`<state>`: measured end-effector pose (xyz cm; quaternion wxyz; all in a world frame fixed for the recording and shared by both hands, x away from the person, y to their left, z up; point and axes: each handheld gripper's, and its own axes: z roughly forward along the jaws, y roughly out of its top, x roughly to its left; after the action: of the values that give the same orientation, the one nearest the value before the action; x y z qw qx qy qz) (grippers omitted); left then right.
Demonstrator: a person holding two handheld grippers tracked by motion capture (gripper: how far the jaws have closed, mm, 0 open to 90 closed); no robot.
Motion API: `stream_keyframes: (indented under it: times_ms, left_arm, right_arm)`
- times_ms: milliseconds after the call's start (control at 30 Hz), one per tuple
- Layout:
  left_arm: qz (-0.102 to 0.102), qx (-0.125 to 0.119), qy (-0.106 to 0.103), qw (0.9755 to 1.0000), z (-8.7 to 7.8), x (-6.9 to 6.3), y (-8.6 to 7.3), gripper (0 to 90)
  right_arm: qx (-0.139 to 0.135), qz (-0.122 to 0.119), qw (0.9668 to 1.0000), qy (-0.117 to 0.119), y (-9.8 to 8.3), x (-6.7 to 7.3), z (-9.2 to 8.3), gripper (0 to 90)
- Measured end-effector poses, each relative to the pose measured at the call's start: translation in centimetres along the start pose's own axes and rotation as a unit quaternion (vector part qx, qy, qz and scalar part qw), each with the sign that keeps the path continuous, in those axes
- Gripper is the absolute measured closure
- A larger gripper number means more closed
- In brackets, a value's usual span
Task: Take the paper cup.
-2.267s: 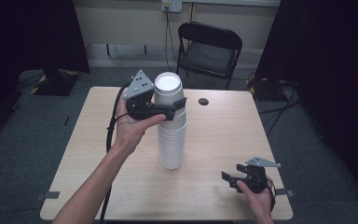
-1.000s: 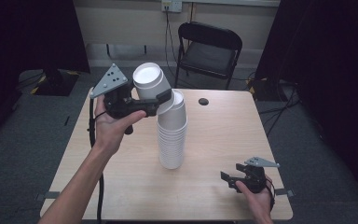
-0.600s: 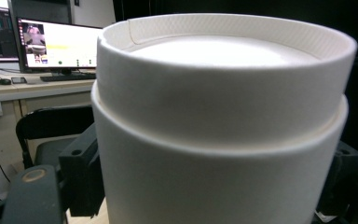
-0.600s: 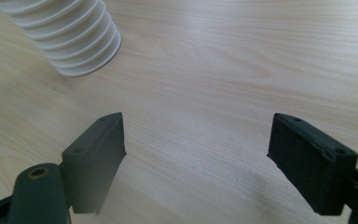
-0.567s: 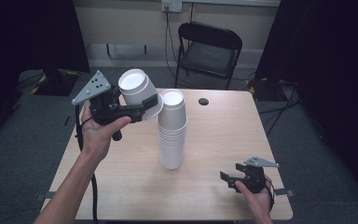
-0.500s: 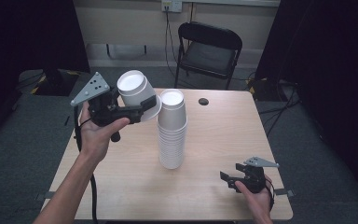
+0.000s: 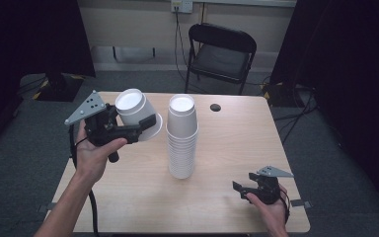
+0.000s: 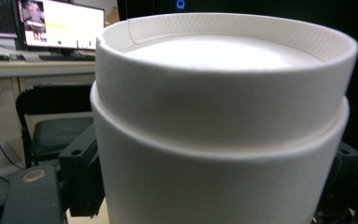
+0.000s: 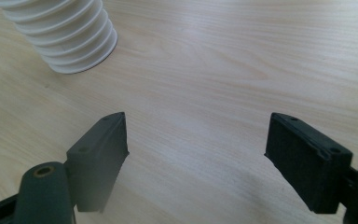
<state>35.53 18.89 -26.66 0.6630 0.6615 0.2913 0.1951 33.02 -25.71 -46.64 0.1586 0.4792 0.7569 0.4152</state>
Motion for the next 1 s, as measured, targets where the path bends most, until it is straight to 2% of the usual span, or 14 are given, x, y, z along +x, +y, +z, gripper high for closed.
stream_keyframes:
  times_ms: [133, 300, 367, 433, 533, 600, 633, 733, 900, 967, 1000]
  left_arm:
    - [-0.013, 0.017, 0.001, 0.9998, 0.0, 0.1, -1.3, 17.3]
    - [-0.030, 0.027, -0.001, 0.9992, -0.1, 0.2, -2.6, 17.2]
    - [-0.044, 0.029, -0.014, 0.9985, -0.3, 0.2, -3.1, 17.1]
    - [-0.047, 0.043, -0.013, 0.9979, -0.3, 0.3, -3.6, 17.2]
    - [-0.067, 0.051, -0.018, 0.9963, -0.4, 0.4, -4.4, 17.1]
    - [-0.080, 0.050, -0.033, 0.9950, -0.5, 0.4, -5.0, 17.1]
    - [-0.092, 0.051, -0.036, 0.9938, -0.4, 0.4, -5.2, 17.0]
    - [-0.106, 0.066, -0.045, 0.9911, -0.3, 0.3, -5.8, 17.1]
    - [-0.125, 0.086, -0.044, 0.9874, 0.0, -0.3, -6.9, 17.1]
    - [-0.129, 0.083, -0.032, 0.9876, 0.0, -0.6, -7.4, 17.1]
    - [-0.132, 0.085, -0.032, 0.9871, 0.1, -0.6, -7.5, 17.1]
  right_arm:
    - [-0.005, -0.013, 0.9998, -0.013, 0.1, 0.5, 0.0, 21.4]
    - [-0.007, -0.018, 0.9998, -0.011, 0.2, 0.7, -0.1, 22.0]
    - [-0.009, -0.022, 0.9997, -0.010, 0.2, 0.9, -0.1, 22.0]
    - [-0.011, -0.025, 0.9996, -0.008, 0.3, 1.0, -0.2, 24.0]
    - [-0.015, -0.036, 0.9992, 0.003, 0.3, 1.4, -0.3, 24.6]
    - [-0.020, -0.044, 0.9988, 0.007, 0.3, 1.6, -0.4, 24.6]
    - [-0.025, -0.049, 0.9984, 0.009, 0.4, 1.7, -0.5, 24.7]
    - [-0.032, -0.058, 0.9976, 0.019, 0.6, 2.2, -0.7, 26.9]
    - [-0.049, -0.078, 0.9951, 0.037, 0.9, 3.6, -1.0, 30.0]
    - [-0.053, -0.084, 0.9941, 0.044, 1.1, 4.3, -1.1, 30.7]
    - [-0.054, -0.085, 0.9937, 0.049, 1.2, 4.7, -1.1, 31.1]
